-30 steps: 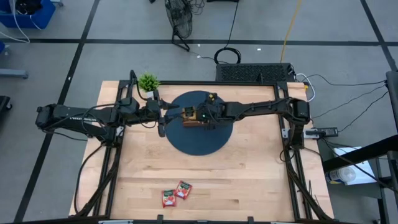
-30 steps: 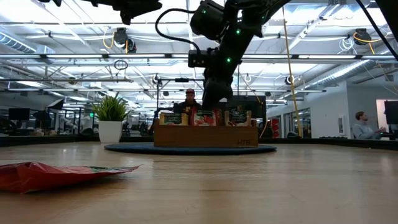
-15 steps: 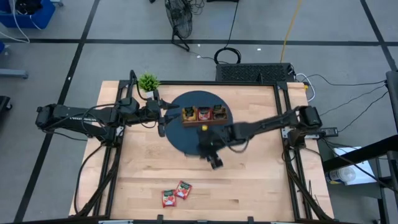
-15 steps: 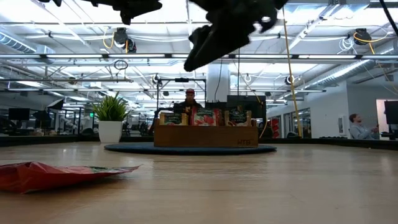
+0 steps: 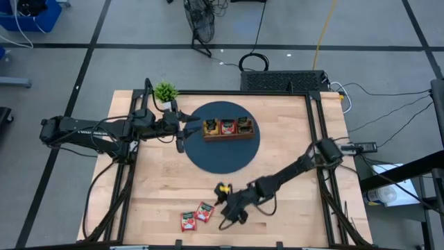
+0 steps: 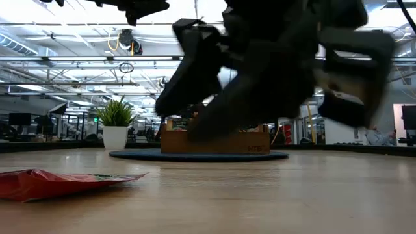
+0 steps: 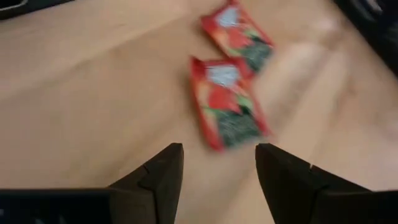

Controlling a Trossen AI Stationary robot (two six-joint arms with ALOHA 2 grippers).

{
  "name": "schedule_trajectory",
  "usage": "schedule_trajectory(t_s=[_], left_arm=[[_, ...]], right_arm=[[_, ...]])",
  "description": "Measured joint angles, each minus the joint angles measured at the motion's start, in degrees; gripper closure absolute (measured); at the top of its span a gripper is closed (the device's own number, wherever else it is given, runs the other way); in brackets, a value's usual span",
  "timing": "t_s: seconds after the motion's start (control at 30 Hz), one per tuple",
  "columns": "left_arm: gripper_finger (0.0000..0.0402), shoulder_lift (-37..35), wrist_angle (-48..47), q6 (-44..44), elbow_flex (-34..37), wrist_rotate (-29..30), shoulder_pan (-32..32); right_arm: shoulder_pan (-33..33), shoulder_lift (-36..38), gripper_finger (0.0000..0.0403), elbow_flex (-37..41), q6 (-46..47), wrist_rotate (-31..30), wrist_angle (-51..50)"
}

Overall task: Pick & Place Tea
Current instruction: Put the red tea bag into the middle section of the wooden organizer

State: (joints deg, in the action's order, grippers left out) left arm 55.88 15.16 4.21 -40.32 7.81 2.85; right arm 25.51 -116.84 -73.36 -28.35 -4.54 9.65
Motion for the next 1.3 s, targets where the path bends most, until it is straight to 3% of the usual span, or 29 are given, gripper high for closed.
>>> schedule_trajectory(t_s=[0.37, 0.6, 0.77, 1.0, 1.13, 1.3], left_arm=[[0.0238, 0.00, 0.02, 0.00, 0.00, 0.00, 0.02], [0.0238, 0.00, 0.02, 0.00, 0.00, 0.00, 0.00], [0.0238, 0.00, 0.04, 0.00, 0.00, 0.00, 0.00], [0.0238, 0.00, 0.05, 0.00, 0.00, -0.01, 0.00], [0.0238, 0.00, 0.06, 0.00, 0.00, 0.00, 0.02], [0.0238, 0.00, 0.07, 0.00, 0.00, 0.00, 0.00]], right_arm=[[2.35, -11.54, 0.0214, -12.17, 0.01, -2.95, -0.91], [2.28, -14.07, 0.0227, -13.66, 1.21, -2.86, -0.28], [1.05, -14.23, 0.0270, -13.64, 5.31, -2.81, -0.68], [-1.56, -14.25, 0.0393, -11.93, 9.85, -2.88, -0.40], [-1.72, -14.08, 0.0401, -10.13, 11.53, -4.89, 0.36], [1.86, -12.47, 0.0403, -9.91, 5.05, -17.29, -1.68]])
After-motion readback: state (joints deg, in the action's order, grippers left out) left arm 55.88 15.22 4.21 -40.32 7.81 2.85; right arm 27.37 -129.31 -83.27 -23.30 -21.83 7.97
